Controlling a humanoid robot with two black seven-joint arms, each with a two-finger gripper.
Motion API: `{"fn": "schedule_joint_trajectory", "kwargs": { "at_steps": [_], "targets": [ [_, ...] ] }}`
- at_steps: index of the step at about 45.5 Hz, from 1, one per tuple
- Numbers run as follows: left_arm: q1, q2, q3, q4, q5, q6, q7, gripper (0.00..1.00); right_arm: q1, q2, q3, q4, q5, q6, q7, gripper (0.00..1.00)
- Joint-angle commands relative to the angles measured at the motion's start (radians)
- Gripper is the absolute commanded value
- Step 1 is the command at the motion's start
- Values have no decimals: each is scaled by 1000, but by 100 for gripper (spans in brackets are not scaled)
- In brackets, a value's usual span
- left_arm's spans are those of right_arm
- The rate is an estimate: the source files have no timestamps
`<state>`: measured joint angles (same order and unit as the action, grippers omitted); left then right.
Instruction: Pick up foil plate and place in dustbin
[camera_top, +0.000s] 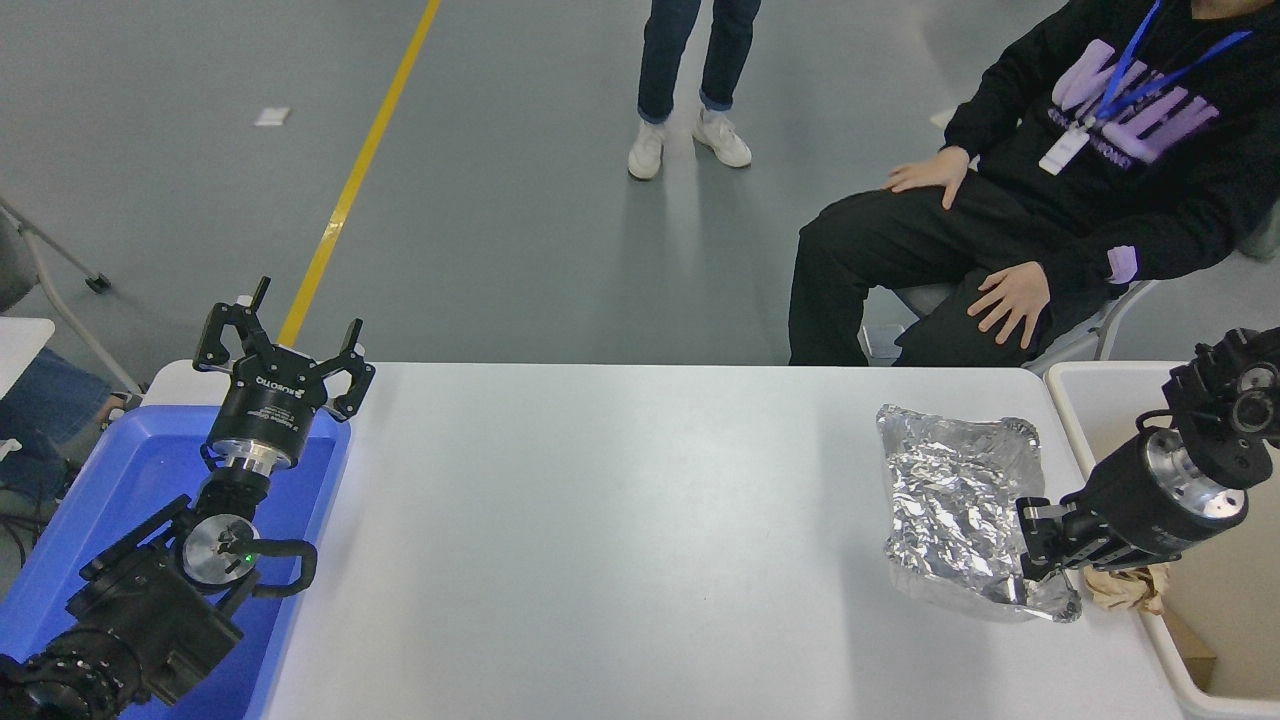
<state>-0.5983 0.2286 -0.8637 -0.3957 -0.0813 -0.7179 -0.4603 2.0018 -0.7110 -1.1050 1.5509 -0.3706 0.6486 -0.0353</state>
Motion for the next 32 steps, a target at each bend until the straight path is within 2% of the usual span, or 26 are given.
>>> {"fn": "schedule_joint_trajectory", "kwargs": {
  "at_steps": [1, 20, 32],
  "targets": [
    [0, 0, 0, 0, 0, 0, 0, 98, 238, -5, -36, 6, 84, 137, 8, 0],
    [0, 0, 0, 0, 0, 0, 0, 98, 446, -7, -124, 6, 134, 137, 6, 0],
    [0, 0, 0, 0, 0, 0, 0, 98, 463, -5, -154, 5, 134, 137, 6, 0]
  ]
}}
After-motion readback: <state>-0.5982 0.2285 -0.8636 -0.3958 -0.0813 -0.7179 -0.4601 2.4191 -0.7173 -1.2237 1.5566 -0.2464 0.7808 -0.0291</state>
